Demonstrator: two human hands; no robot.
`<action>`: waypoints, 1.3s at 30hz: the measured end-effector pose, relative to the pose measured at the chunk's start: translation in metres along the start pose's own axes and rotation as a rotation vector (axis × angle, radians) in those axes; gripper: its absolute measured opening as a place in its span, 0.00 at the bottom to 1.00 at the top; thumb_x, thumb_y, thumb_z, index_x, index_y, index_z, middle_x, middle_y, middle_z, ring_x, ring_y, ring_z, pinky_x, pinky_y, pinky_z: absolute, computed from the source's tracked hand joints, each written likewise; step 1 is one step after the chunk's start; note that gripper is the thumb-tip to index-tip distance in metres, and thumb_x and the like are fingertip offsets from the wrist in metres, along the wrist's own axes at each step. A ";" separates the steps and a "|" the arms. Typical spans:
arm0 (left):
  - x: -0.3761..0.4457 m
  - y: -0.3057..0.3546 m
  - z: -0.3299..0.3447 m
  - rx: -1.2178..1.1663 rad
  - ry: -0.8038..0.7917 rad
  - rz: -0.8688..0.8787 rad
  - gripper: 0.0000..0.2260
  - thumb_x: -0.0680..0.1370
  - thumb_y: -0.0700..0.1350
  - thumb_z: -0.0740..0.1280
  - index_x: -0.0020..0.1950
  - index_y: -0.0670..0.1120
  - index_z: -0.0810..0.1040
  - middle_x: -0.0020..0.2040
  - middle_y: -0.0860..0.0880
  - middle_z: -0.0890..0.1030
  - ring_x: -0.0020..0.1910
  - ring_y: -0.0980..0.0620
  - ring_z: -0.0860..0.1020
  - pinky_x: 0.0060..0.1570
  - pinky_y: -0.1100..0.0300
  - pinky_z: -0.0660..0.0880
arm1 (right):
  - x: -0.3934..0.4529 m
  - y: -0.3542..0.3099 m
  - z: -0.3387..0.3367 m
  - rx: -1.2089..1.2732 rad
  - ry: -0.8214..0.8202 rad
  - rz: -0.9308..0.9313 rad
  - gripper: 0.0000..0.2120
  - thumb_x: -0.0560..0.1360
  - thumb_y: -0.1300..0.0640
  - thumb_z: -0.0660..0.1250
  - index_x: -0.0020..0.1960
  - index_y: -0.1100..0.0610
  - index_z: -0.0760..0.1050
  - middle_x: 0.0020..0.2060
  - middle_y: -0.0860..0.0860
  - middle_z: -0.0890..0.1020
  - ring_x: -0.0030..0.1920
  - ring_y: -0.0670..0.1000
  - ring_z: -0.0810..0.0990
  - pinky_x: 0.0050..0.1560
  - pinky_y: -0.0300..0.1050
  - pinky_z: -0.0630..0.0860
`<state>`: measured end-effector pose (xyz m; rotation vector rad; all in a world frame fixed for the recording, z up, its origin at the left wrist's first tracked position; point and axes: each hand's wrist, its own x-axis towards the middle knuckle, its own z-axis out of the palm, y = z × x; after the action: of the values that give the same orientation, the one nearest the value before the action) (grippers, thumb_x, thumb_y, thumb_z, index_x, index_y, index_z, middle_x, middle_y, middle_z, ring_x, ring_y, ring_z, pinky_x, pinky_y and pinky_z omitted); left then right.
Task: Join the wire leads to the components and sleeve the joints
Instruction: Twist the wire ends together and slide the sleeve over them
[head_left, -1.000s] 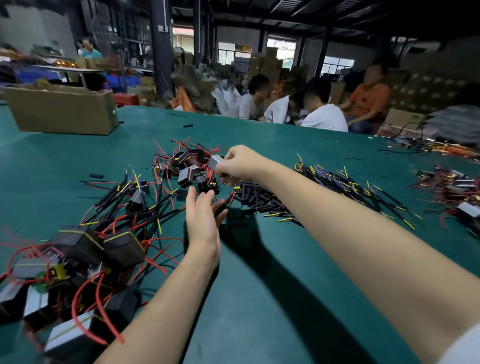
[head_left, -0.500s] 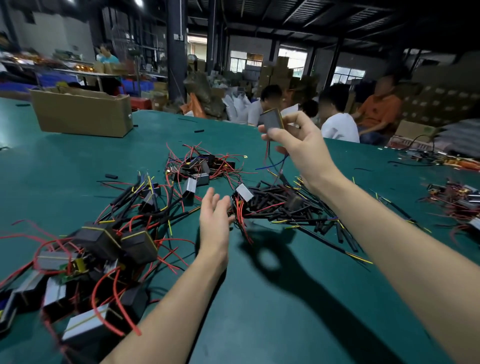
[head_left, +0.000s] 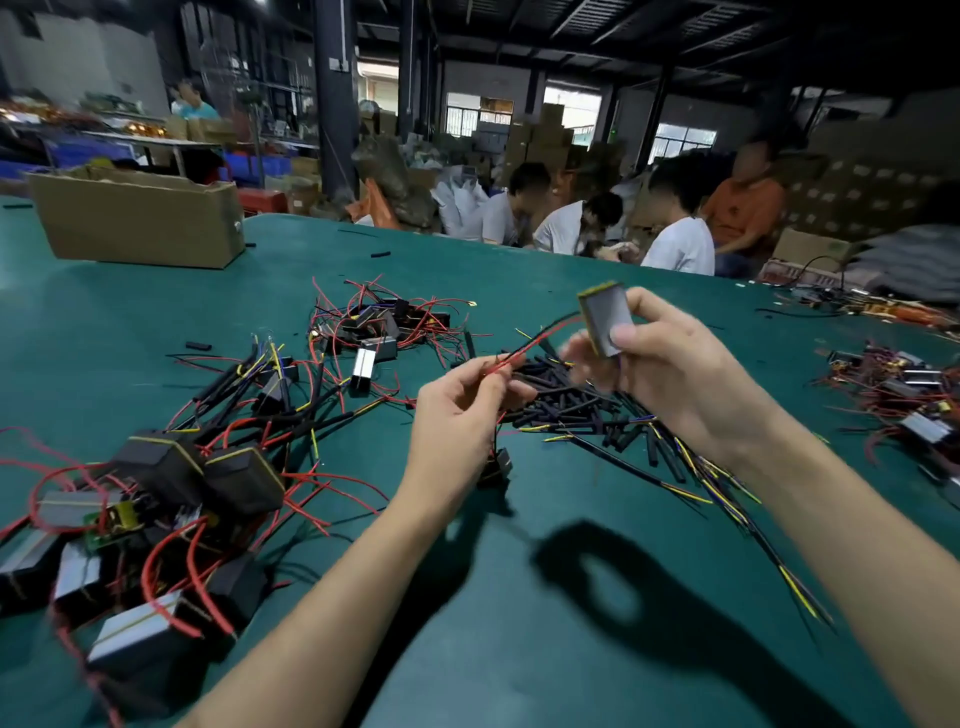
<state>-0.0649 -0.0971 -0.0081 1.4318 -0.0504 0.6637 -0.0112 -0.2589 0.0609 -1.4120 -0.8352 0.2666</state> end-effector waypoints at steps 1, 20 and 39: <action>0.000 0.003 0.000 -0.009 0.011 -0.011 0.09 0.80 0.36 0.61 0.51 0.44 0.80 0.36 0.52 0.83 0.37 0.60 0.80 0.40 0.68 0.76 | -0.006 0.001 -0.009 -0.031 0.002 0.069 0.05 0.73 0.59 0.63 0.47 0.58 0.69 0.41 0.58 0.83 0.33 0.53 0.79 0.31 0.39 0.71; -0.005 0.002 -0.003 0.187 -0.050 -0.062 0.03 0.72 0.37 0.73 0.42 0.38 0.81 0.31 0.46 0.76 0.27 0.56 0.71 0.31 0.66 0.69 | 0.001 0.027 0.023 -0.495 0.015 -0.012 0.08 0.72 0.68 0.71 0.46 0.57 0.83 0.41 0.56 0.86 0.41 0.49 0.83 0.50 0.44 0.80; -0.011 -0.001 -0.001 0.263 -0.064 0.002 0.04 0.74 0.39 0.71 0.41 0.41 0.83 0.38 0.37 0.82 0.36 0.51 0.75 0.41 0.48 0.75 | 0.002 0.049 0.026 -0.366 0.151 -0.083 0.03 0.75 0.65 0.69 0.43 0.58 0.79 0.36 0.55 0.83 0.37 0.47 0.79 0.43 0.41 0.76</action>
<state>-0.0736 -0.1009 -0.0139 1.7062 -0.0150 0.6429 -0.0120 -0.2293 0.0144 -1.7089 -0.8429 -0.0606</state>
